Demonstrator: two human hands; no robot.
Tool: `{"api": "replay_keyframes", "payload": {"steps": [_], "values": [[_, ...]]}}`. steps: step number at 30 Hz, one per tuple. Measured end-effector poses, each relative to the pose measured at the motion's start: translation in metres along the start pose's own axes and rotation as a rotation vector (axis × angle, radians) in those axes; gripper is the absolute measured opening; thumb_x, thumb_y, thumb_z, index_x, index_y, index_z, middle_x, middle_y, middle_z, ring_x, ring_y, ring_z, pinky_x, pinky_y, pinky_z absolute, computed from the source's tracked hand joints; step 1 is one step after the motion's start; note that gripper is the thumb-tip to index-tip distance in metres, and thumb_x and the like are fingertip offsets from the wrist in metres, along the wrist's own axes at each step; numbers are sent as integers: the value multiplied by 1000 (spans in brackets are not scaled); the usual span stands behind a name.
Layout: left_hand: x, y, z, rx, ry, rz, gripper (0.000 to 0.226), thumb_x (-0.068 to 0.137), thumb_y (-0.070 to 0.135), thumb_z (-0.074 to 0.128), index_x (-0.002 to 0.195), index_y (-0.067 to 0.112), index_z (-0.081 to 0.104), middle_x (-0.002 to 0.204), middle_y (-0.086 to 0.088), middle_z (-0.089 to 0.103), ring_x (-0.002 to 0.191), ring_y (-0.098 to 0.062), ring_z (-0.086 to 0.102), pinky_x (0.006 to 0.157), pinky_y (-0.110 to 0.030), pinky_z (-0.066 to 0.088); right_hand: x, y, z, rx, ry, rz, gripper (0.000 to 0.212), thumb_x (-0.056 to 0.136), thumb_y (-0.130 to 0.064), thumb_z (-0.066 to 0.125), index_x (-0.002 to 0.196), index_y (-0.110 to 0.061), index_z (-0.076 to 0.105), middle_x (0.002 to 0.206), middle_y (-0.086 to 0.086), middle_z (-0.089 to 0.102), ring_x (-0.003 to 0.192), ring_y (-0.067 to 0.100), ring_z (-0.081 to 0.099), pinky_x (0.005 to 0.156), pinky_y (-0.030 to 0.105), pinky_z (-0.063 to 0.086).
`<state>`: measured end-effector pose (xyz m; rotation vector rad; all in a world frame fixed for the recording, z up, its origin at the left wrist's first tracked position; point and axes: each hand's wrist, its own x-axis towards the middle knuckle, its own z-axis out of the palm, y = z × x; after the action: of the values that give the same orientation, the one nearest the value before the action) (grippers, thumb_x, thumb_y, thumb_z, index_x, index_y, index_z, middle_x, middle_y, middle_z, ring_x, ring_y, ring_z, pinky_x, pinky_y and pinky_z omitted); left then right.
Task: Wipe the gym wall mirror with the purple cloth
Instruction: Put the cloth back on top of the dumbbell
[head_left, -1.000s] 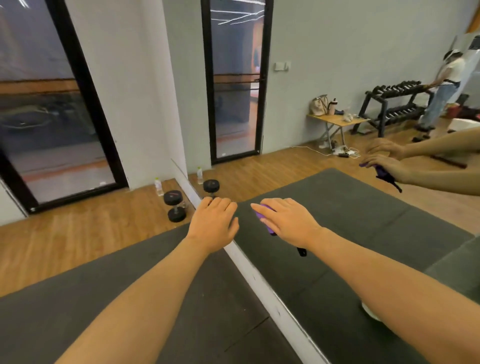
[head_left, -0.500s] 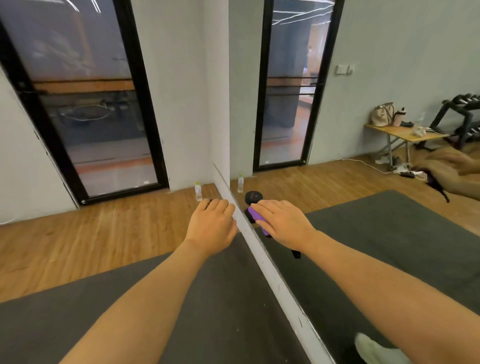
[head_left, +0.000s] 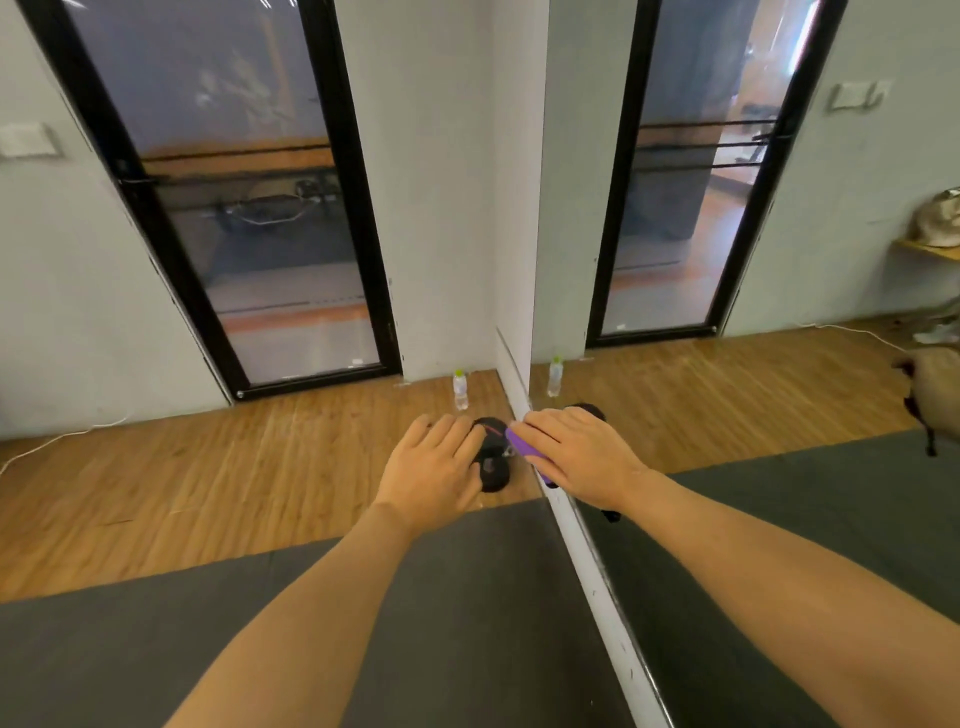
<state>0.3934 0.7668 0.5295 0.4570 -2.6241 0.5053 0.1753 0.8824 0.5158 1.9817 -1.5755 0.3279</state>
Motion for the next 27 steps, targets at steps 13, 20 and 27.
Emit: {"api": "replay_keyframes", "payload": {"steps": [13, 20, 27], "values": [[83, -153, 171, -86, -91, -41, 45, 79, 35, 77, 116, 10, 68, 117, -10, 69, 105, -28, 67, 91, -42, 52, 127, 69, 200, 107, -46, 114, 40, 100, -27, 58, 137, -11, 57, 124, 9, 66, 109, 26, 66, 91, 40, 56], [106, -228, 254, -164, -139, -34, 47, 86, 37, 55, 123, 10, 59, 121, -9, 67, 107, -27, 65, 92, -41, 52, 196, 81, 286, 190, -111, 297, 46, 91, -17, 74, 134, -8, 60, 122, 11, 67, 106, 29, 68, 90, 42, 58], [152, -262, 334, -219, -217, -8, 52, 92, 34, 36, 124, 9, 68, 128, -10, 67, 116, -27, 65, 98, -42, 52, 217, 123, 369, 231, -241, 304, 51, 88, -20, 76, 136, -9, 61, 125, 10, 68, 110, 29, 68, 91, 42, 58]]}}
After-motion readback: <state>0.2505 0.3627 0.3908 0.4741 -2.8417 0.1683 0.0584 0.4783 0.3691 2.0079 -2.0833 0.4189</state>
